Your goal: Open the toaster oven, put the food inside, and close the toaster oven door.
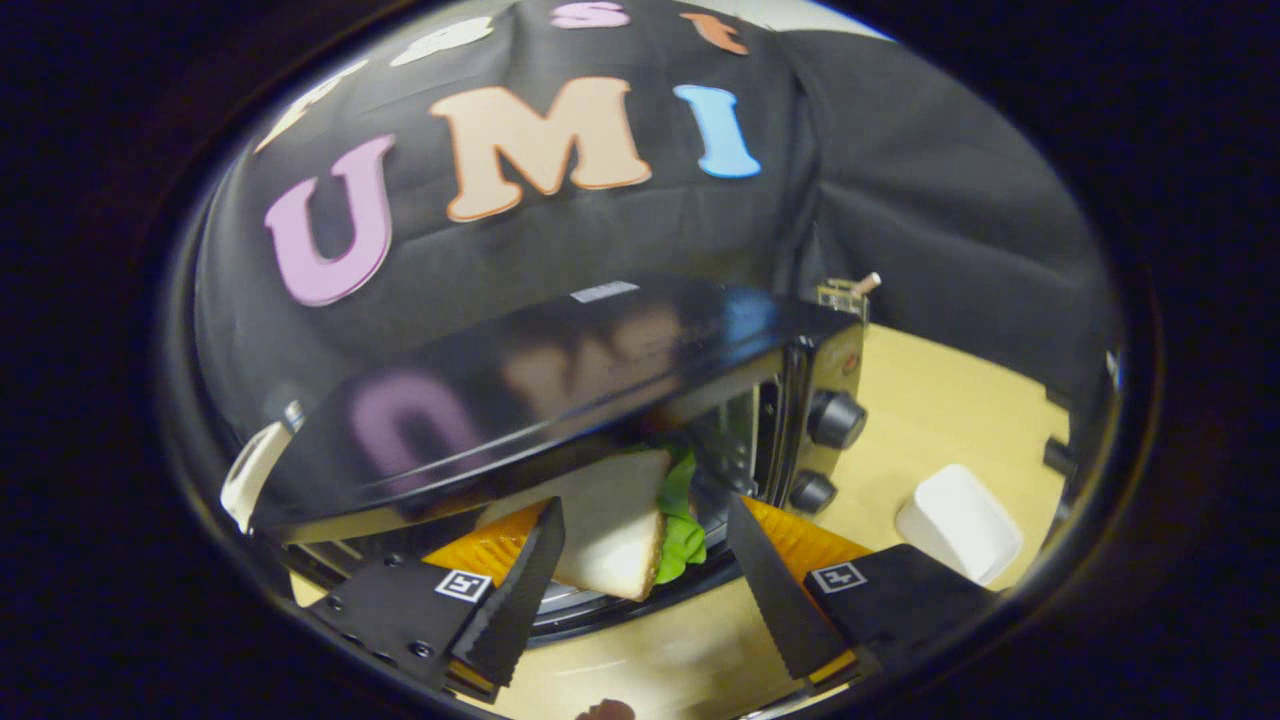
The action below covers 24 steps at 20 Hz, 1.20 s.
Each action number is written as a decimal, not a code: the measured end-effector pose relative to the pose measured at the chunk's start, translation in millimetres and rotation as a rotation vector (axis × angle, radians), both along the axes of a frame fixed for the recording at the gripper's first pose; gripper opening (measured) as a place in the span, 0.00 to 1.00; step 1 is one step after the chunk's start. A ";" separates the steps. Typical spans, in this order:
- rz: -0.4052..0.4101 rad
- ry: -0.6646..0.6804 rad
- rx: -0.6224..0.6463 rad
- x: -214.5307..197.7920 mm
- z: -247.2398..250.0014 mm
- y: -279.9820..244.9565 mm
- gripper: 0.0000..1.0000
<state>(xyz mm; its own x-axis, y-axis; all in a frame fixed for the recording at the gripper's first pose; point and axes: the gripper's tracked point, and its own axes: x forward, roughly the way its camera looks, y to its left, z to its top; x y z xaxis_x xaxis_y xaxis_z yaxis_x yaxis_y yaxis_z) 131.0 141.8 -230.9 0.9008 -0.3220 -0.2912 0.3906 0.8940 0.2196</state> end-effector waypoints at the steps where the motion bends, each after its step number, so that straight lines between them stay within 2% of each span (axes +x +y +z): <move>1: 0.000 0.006 -0.039 -6.7 6.0 -0.8 1.00; 5: 0.034 0.046 -0.081 -36.6 11.3 19.0 1.00; 9: 0.111 0.114 -0.137 -78.3 6.4 55.0 1.00; 12: 0.176 0.197 -0.179 -116.9 -14.2 75.5 1.00; 17: 0.231 0.309 -0.156 -176.6 -62.0 90.1 1.00; 20: 0.273 0.351 -0.147 -194.0 -86.5 94.7 1.00; 24: 0.332 0.412 -0.174 -191.7 -119.2 99.3 1.00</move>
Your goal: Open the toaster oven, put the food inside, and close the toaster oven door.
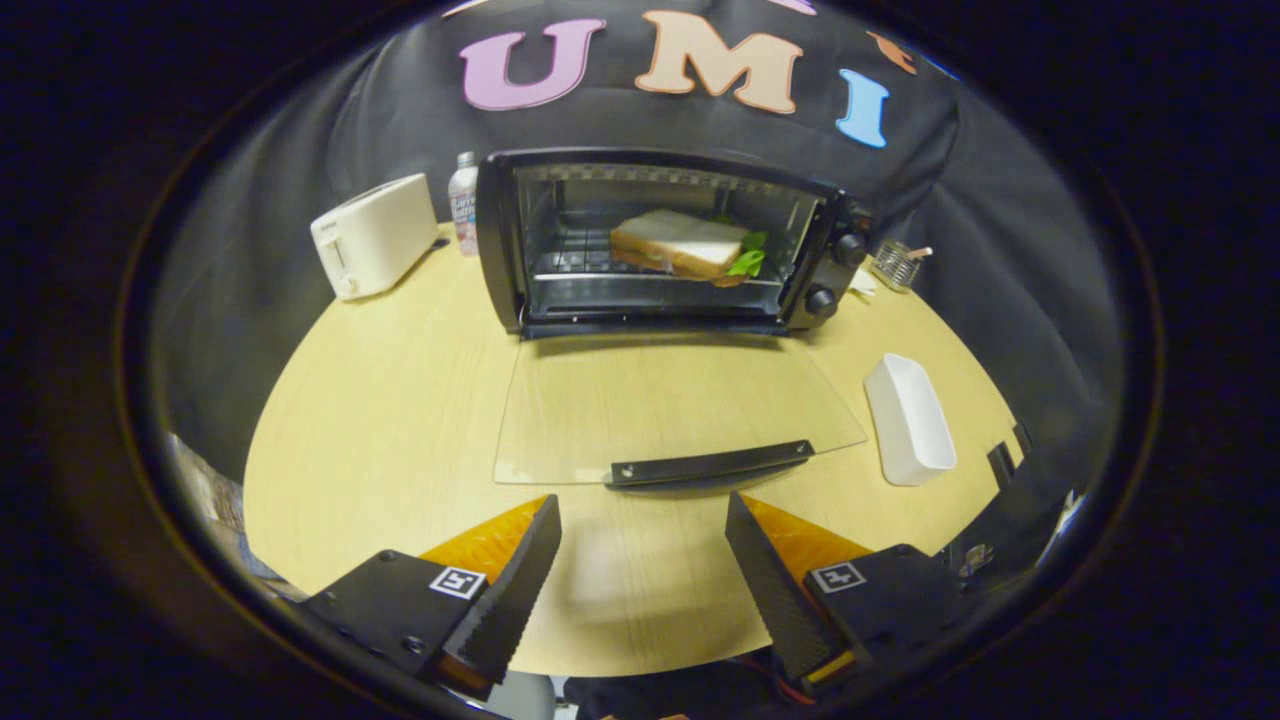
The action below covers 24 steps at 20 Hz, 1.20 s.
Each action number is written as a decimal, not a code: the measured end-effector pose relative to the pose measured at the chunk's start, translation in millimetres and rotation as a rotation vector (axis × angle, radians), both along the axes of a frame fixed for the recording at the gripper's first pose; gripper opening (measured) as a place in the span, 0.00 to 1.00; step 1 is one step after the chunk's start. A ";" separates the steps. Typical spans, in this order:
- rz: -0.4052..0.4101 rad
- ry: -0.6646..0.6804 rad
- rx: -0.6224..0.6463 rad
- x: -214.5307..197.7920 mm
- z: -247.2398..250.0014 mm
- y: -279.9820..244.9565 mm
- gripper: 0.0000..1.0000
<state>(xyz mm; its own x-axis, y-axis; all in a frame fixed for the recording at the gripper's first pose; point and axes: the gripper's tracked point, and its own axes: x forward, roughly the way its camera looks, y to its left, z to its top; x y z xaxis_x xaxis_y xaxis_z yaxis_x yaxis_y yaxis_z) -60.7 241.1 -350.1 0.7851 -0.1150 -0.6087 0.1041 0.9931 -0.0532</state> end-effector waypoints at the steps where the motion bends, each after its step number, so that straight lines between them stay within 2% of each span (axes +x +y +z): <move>1: 0.007 0.016 -0.008 1.9 -7.0 -0.7 1.00; 6: 0.008 0.079 -0.059 16.5 -27.2 -0.9 1.00; 11: -0.041 0.090 -0.112 29.2 -19.8 -8.6 1.00; 16: -0.108 0.042 -0.087 31.1 7.5 -11.2 1.00; 24: -0.139 -0.081 -0.135 48.8 71.1 -17.2 1.00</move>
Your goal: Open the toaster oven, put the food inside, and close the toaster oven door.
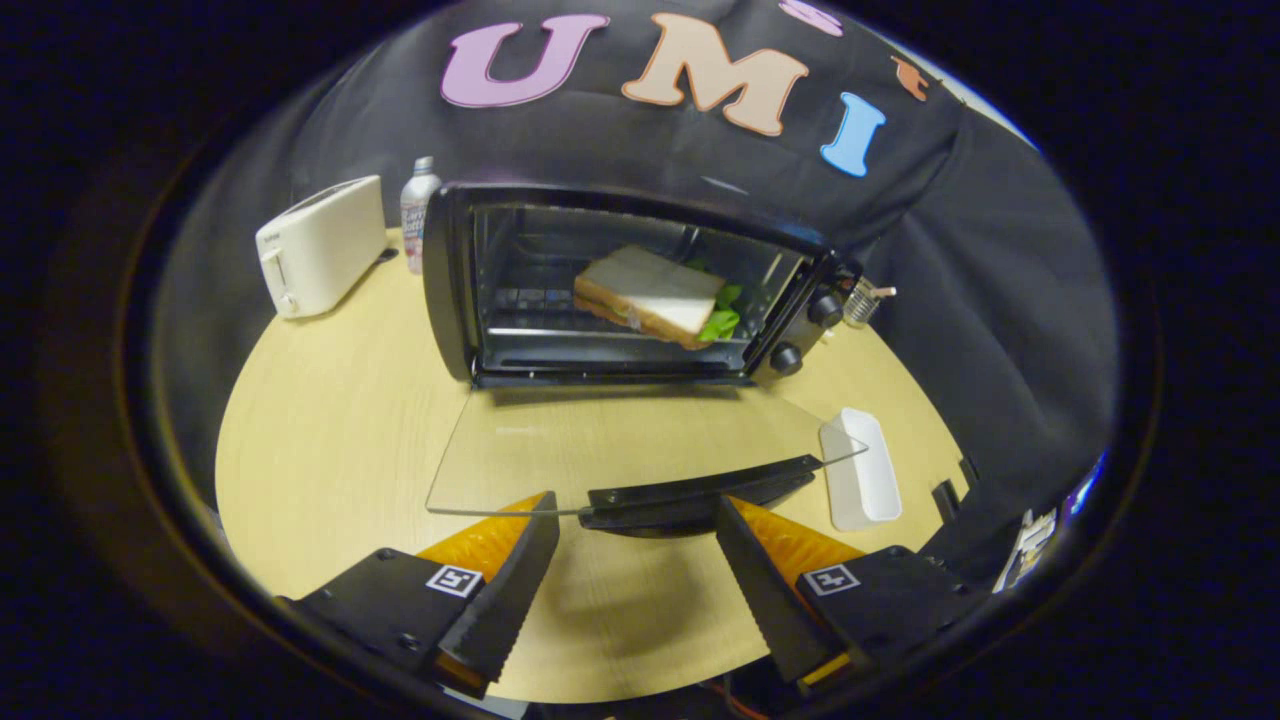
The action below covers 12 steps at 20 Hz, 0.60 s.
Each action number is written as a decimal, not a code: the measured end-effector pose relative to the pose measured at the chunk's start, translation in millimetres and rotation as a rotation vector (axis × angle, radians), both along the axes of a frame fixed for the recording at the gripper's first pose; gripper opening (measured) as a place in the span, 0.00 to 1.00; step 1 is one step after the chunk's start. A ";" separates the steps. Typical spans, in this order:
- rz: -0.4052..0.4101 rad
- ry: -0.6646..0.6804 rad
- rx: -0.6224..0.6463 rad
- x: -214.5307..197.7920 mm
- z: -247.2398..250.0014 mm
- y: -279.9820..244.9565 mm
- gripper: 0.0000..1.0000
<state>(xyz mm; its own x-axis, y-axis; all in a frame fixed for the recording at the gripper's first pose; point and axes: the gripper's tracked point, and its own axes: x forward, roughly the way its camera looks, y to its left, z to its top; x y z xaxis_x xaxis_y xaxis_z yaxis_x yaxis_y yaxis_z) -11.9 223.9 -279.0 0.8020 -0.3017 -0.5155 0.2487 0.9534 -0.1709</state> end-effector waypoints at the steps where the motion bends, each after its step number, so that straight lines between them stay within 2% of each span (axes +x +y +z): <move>1: 0.003 -0.028 -0.010 5.4 10.7 -1.6 1.00; 3: -0.004 -0.065 -0.049 19.3 28.8 -8.8 1.00; 8: 0.016 -0.033 -0.174 35.0 47.6 -11.6 1.00; 12: 0.032 -0.073 -0.206 53.1 67.8 -11.0 1.00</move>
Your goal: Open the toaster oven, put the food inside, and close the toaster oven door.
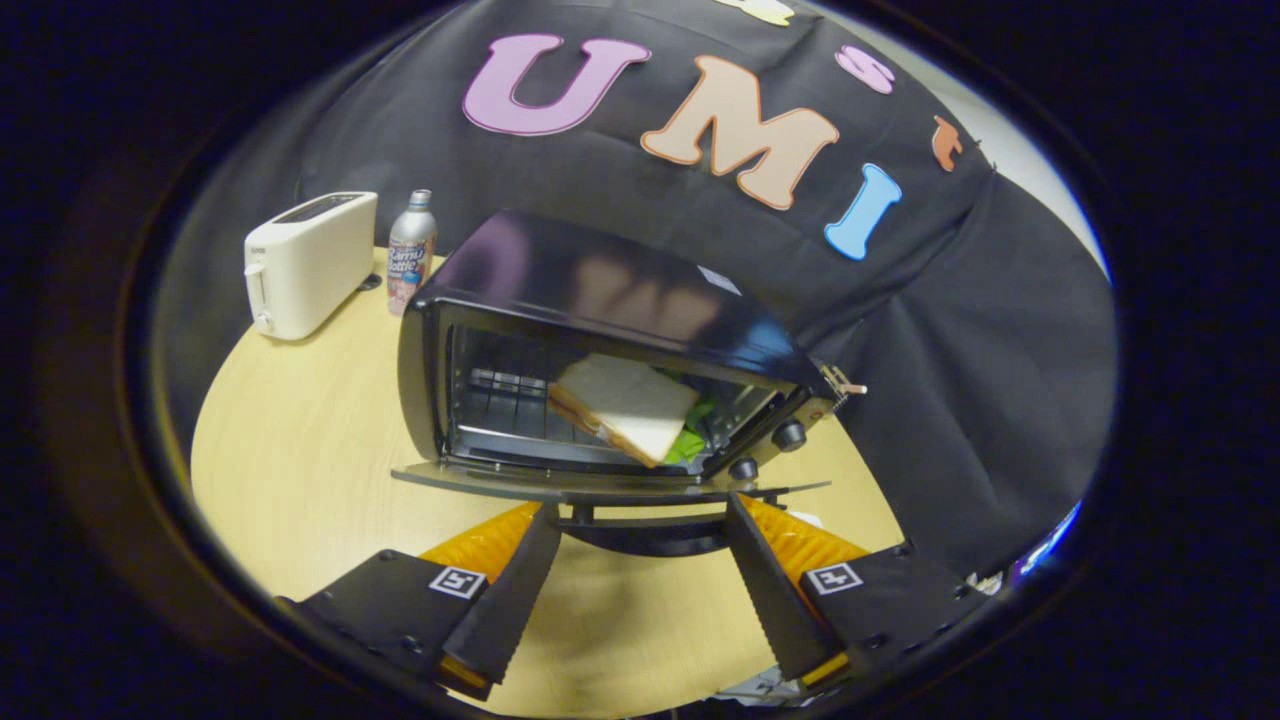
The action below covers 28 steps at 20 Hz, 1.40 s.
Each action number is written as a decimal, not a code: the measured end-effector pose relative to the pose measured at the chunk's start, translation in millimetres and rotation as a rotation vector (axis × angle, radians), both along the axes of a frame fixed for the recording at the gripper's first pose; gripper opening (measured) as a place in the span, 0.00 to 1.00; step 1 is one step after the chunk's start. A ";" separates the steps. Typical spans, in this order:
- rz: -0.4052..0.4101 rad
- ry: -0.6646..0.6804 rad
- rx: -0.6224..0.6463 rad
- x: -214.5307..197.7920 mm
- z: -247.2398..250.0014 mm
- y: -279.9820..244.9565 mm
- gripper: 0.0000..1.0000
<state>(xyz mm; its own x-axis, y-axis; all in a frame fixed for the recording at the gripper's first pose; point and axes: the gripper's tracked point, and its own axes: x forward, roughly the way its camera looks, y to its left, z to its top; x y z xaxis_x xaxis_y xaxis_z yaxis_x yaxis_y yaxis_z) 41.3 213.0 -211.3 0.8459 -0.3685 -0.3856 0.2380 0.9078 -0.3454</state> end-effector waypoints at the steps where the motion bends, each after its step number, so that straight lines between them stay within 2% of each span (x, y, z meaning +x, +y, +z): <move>1: 0.003 -0.015 -0.007 5.6 5.9 0.1 1.00; 10: 0.027 -0.080 -0.034 47.1 29.7 1.9 1.00; 19: 0.037 -0.081 -0.050 61.4 35.2 2.5 1.00; 22: 0.065 -0.067 -0.024 58.5 38.6 7.7 1.00; 24: 0.086 -0.109 0.022 55.2 49.9 12.3 1.00; 28: 0.128 -0.285 0.117 50.2 103.6 17.7 0.95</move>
